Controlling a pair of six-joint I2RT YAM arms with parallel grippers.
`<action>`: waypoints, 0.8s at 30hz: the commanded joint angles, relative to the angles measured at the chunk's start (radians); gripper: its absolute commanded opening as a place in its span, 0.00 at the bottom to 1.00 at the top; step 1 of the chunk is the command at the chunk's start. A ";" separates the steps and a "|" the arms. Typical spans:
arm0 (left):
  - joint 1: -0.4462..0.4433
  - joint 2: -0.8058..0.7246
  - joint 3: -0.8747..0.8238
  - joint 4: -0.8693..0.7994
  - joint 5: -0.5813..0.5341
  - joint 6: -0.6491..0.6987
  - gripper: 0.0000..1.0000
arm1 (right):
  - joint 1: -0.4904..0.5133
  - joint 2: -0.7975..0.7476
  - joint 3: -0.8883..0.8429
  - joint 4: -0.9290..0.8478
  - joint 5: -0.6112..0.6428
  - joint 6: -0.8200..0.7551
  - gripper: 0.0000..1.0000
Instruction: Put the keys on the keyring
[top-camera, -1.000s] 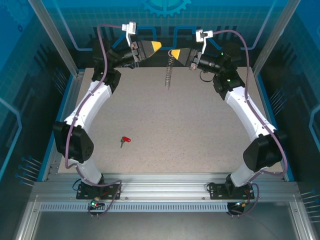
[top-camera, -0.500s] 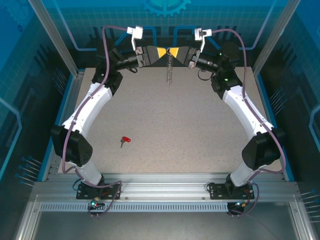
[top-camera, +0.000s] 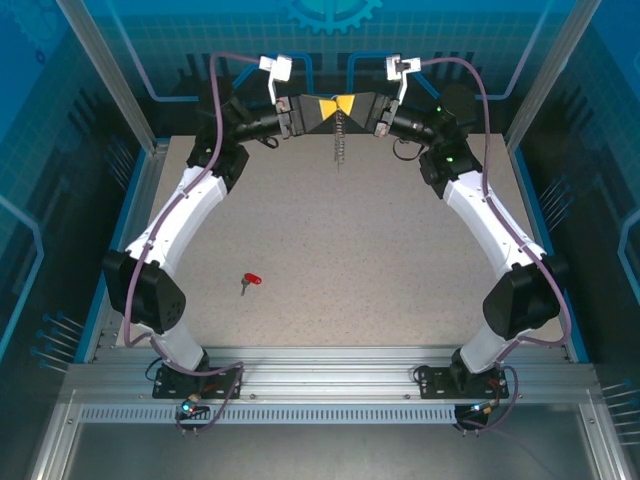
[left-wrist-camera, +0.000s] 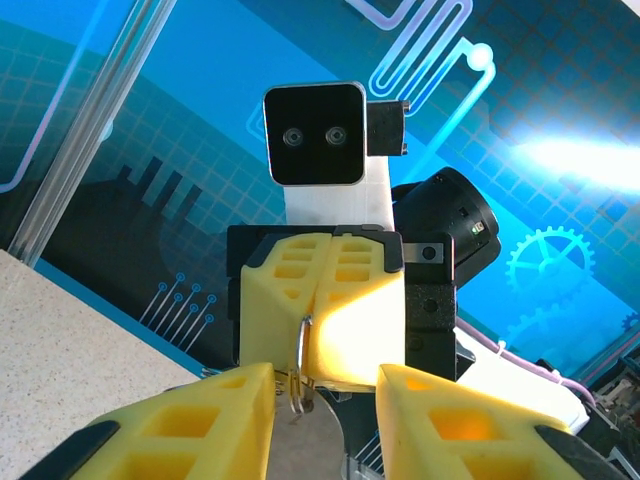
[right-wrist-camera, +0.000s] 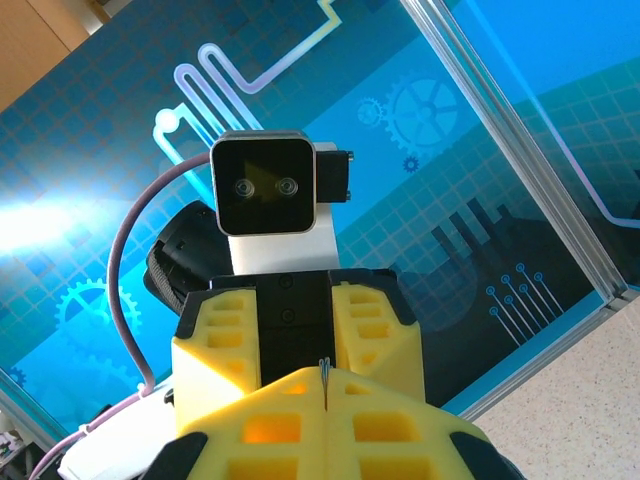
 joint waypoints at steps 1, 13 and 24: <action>-0.016 -0.029 0.002 0.013 -0.007 0.023 0.30 | 0.011 0.002 0.025 0.058 -0.008 0.011 0.00; -0.024 -0.053 -0.031 0.031 -0.037 0.027 0.14 | -0.001 -0.014 0.001 0.057 -0.014 0.008 0.00; -0.035 -0.076 -0.061 0.033 -0.078 0.072 0.00 | -0.023 -0.033 -0.009 0.053 -0.024 0.023 0.24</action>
